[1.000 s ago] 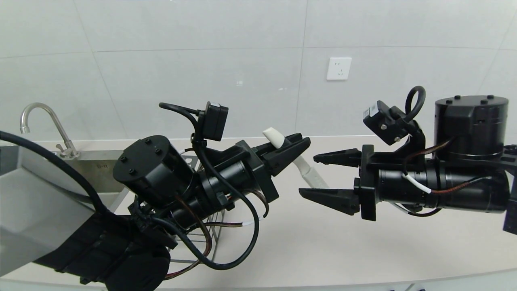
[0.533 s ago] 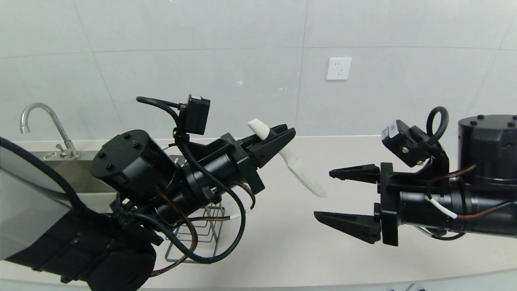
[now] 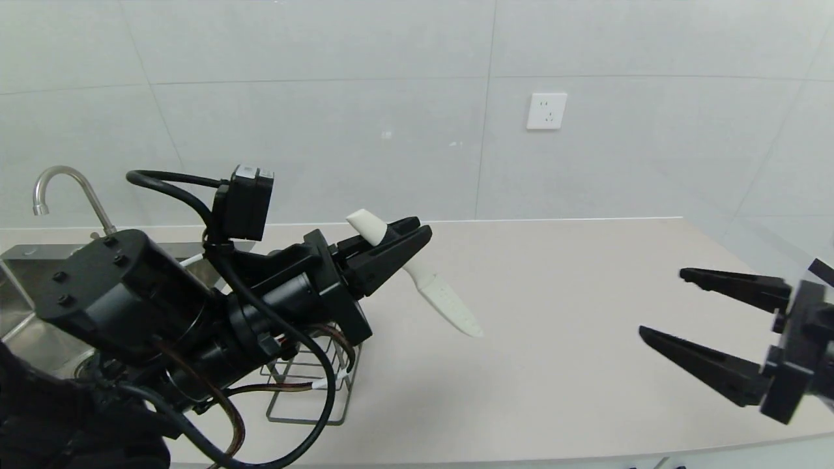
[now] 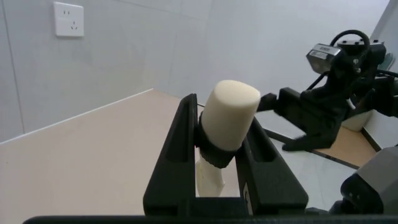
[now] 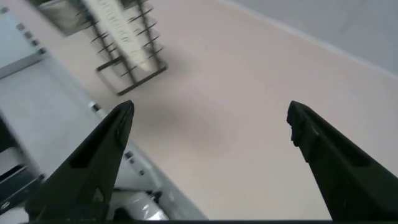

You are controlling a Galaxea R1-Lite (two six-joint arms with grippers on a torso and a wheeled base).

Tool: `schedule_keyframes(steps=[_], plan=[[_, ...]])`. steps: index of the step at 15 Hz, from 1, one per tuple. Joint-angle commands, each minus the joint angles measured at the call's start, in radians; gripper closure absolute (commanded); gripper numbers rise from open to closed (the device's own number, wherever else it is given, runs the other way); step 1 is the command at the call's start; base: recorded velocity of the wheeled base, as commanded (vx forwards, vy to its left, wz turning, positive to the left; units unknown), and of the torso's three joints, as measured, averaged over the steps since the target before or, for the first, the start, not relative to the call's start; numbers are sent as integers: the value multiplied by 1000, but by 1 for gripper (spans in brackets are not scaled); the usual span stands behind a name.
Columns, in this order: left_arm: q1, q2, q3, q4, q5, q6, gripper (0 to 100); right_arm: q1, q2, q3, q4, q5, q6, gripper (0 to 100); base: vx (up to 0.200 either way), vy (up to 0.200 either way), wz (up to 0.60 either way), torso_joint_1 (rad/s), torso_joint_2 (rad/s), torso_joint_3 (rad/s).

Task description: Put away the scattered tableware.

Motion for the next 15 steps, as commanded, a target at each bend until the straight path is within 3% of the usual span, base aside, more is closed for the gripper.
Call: schedule_keyframes(steps=[1,4,8,11,15], plan=[[0,-37,22,-1,0,0,100,-108,-254,104,-16,-62,-7,0,0,0,0,0,0,0],[0,-43,24,-1,0,0,100,-160,-378,133,-8,-91,-7,0,0,0,0,0,0,0],[-17,-41,22,-1,-2,0,100,-316,-496,226,-7,-85,2,0,0,0,0,0,0,0],[-18,-43,24,-1,-2,2,100,-350,-622,280,-5,-83,-3,0,0,0,0,0,0,0],[-31,-44,29,-1,0,83,100,-359,-755,345,-8,-77,-32,0,0,0,0,0,0,0]])
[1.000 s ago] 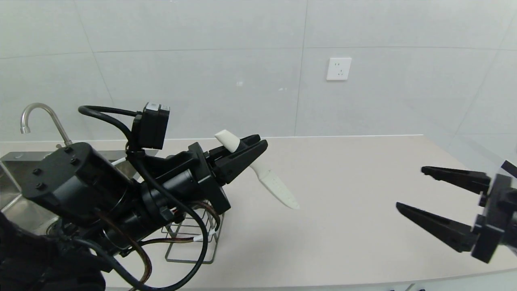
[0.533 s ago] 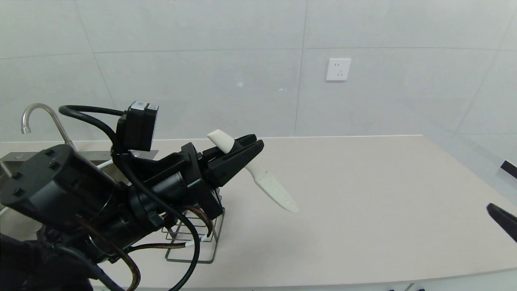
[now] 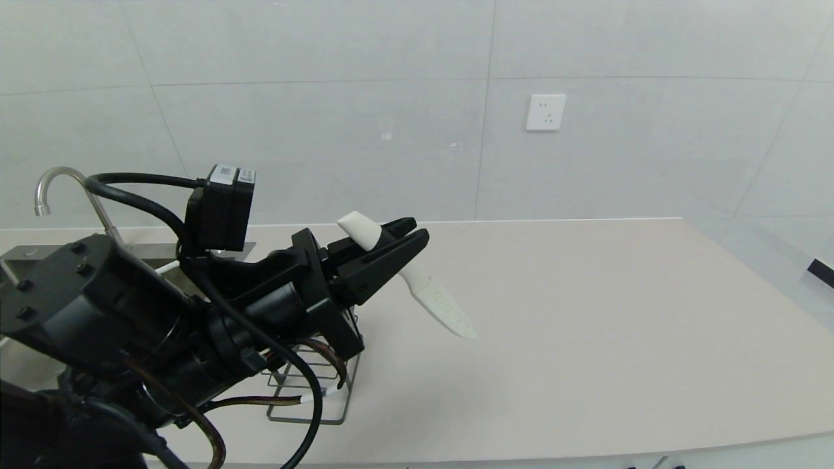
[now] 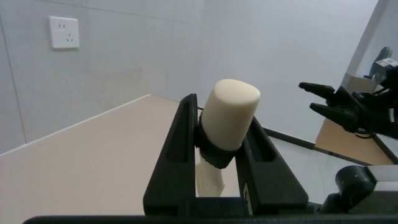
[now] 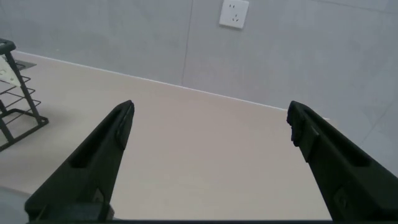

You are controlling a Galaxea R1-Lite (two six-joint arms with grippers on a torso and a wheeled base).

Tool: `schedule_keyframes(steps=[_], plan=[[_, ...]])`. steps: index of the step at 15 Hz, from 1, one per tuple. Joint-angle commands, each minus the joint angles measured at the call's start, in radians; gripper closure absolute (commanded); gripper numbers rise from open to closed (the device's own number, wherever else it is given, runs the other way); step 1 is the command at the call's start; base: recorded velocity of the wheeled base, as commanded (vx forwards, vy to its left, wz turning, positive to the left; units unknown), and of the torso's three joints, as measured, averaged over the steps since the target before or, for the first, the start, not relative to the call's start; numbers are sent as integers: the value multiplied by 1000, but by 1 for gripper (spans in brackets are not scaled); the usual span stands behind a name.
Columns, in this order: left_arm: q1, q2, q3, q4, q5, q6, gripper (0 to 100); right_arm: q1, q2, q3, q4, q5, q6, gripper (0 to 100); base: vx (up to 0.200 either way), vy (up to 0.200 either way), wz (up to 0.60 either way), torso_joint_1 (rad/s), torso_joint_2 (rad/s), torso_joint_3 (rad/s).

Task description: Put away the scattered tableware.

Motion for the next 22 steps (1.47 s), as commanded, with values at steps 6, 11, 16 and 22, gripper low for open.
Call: schedule_keyframes(steps=[6,11,16,22], plan=[[-28,-40,21,-1,2,5,100,-23,-399,84,185,89,-23,0,0,0,0,0,0,0],[-28,-109,25,66,37,22,100,-12,-423,84,423,-47,26,0,0,0,0,0,0,0],[-10,-253,36,247,54,45,100,-12,-423,82,498,-164,115,0,0,0,0,0,0,0],[162,-296,36,278,54,117,100,-12,-423,82,503,-176,157,0,0,0,0,0,0,0]])
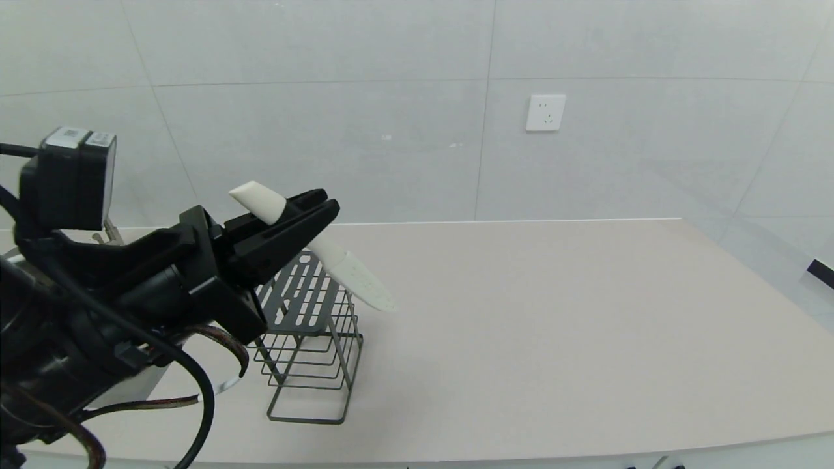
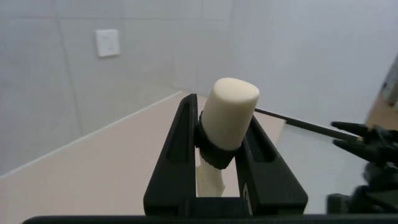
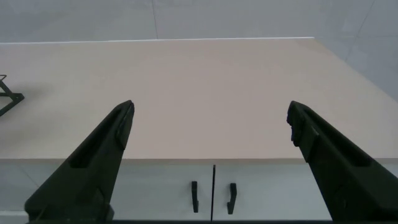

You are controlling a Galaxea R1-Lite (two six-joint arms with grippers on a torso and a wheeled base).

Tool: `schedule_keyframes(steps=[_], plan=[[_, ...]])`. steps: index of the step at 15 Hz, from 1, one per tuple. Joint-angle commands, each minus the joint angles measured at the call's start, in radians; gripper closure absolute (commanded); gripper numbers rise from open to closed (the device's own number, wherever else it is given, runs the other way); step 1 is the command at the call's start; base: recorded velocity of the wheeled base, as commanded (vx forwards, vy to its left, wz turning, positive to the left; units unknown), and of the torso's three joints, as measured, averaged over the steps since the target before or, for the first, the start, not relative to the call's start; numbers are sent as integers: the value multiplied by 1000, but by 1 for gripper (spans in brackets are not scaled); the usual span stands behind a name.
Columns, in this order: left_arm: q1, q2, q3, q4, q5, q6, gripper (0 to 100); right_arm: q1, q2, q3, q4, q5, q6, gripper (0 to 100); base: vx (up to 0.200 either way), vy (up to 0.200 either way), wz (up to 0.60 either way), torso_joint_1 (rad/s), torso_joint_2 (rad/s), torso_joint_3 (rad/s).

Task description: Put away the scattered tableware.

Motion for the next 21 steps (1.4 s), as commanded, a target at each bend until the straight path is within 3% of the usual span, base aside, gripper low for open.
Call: schedule_keyframes(steps=[1,3,7,12,15,21], plan=[[34,-16,1,1,-1,2,100,0,5,0,0,0,1,0,0,0,0,0,0,0],[39,-15,-10,2,1,14,100,0,5,0,0,0,1,0,0,0,0,0,0,0],[138,-13,-51,62,-1,127,100,0,5,0,0,0,1,0,0,0,0,0,0,0],[155,28,-74,79,-1,226,100,0,5,0,0,0,1,0,0,0,0,0,0,0],[209,60,-108,96,-4,287,100,0,5,0,1,0,1,0,0,0,0,0,0,0],[197,-41,-111,284,-4,290,100,0,5,0,1,0,1,0,0,0,0,0,0,0]])
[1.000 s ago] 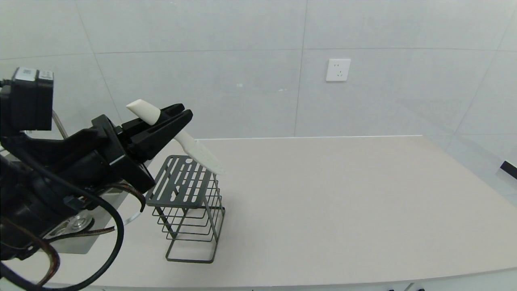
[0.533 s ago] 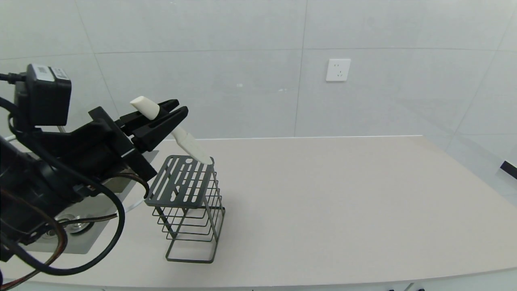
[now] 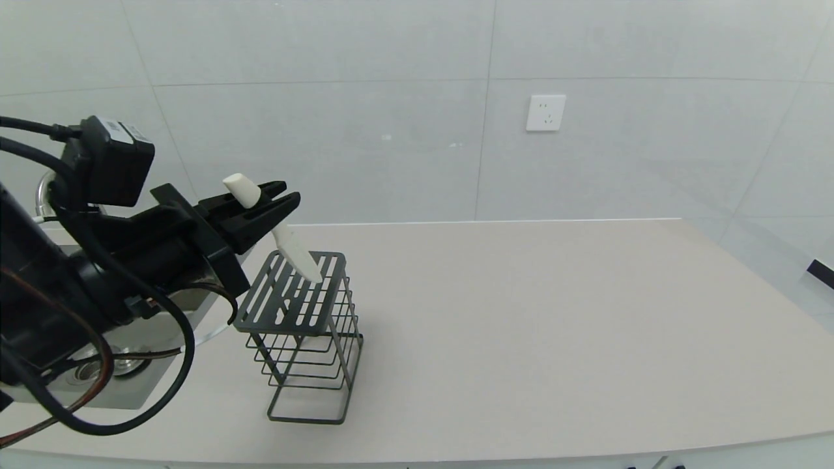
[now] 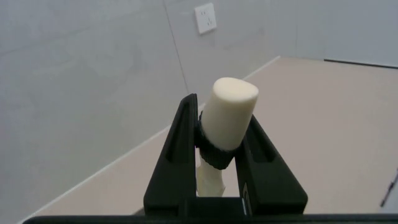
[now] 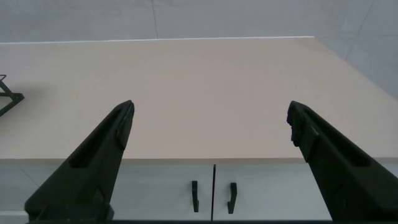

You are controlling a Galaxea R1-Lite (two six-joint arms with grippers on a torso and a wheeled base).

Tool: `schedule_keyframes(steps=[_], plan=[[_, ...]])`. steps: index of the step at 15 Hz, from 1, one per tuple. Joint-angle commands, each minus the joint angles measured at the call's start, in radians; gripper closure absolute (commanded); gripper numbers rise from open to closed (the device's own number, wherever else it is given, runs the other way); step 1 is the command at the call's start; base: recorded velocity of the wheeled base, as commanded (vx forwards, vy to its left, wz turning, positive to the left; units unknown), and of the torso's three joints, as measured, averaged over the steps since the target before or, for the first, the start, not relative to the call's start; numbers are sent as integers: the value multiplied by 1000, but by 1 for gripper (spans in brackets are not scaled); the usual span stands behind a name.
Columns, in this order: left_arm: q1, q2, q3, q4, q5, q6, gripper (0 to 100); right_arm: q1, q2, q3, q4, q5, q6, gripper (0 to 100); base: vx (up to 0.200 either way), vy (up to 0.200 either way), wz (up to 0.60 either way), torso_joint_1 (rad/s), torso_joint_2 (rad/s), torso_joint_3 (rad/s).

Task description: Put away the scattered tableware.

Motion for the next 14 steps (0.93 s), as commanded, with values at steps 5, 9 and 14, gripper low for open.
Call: schedule_keyframes(steps=[5,9,14], plan=[[-5,-1,-16,3,6,0,100,0,3,0,0,1,0,0,0,0,0,0,0,0],[-7,33,-16,1,29,0,100,0,3,0,0,1,0,0,0,0,0,0,0,0],[-13,60,-20,-3,31,1,100,0,3,0,0,1,0,0,0,0,0,0,0,0]])
